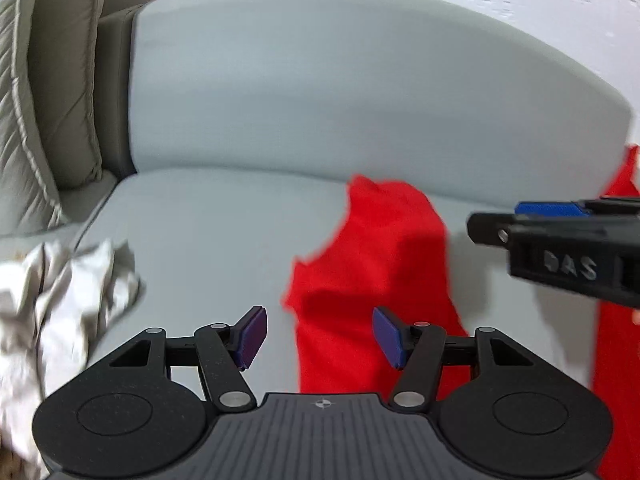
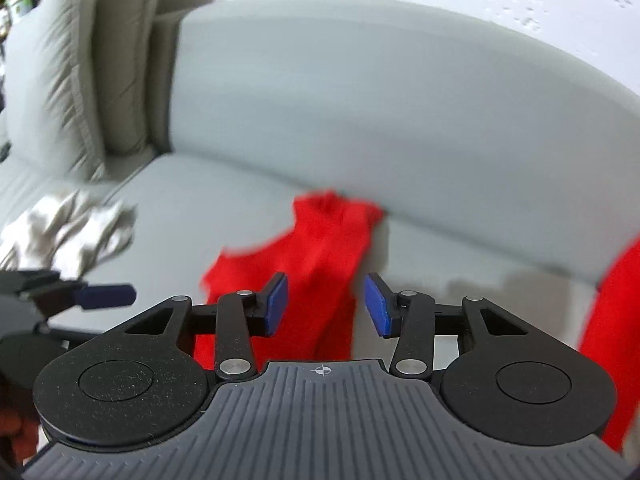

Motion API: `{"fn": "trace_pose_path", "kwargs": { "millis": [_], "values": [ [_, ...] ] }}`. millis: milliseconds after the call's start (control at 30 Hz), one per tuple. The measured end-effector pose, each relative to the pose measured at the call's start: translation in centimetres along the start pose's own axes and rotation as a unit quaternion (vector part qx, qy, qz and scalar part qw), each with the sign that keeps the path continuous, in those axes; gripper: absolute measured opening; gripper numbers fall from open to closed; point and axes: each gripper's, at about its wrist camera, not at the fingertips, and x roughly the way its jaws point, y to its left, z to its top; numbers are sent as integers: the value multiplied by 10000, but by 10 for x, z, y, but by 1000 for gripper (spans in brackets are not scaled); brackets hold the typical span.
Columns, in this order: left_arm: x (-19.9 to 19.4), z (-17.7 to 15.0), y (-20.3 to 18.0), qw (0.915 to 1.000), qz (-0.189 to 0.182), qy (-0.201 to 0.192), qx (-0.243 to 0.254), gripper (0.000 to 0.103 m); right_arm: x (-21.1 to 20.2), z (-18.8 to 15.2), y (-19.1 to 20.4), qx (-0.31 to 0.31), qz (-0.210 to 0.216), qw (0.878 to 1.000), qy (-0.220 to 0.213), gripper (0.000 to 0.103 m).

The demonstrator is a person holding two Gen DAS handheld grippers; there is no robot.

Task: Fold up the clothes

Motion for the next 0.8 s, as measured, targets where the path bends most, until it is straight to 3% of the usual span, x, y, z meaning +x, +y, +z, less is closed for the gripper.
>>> {"fn": "trace_pose_path", "kwargs": {
  "millis": [100,267,433,500,533,567,667,800],
  "values": [
    [36,10,9,9998,121,127,-110,57,56,25,0,33,-9,10000,-62,56],
    [65,12,14,9996,129,239,-66,57,121,43,-1,236,-249,9992,184,56],
    [79,5,11,9994,80,322,-49,57,176,32,7,-9,-383,9950,922,50],
    [80,3,13,9994,59,326,-37,58,179,25,15,-293,-478,9946,875,43],
    [80,3,13,9995,56,322,-42,59,178,23,19,-442,-528,9943,816,35],
    [79,4,14,9995,48,317,-55,59,177,24,20,-488,-538,9942,797,6],
    [71,9,13,9997,28,211,-90,57,167,35,16,-496,-496,9952,687,3],
    [52,32,8,9998,-21,-191,-53,57,138,59,27,-870,-583,9945,-40,2]
  ]
}}
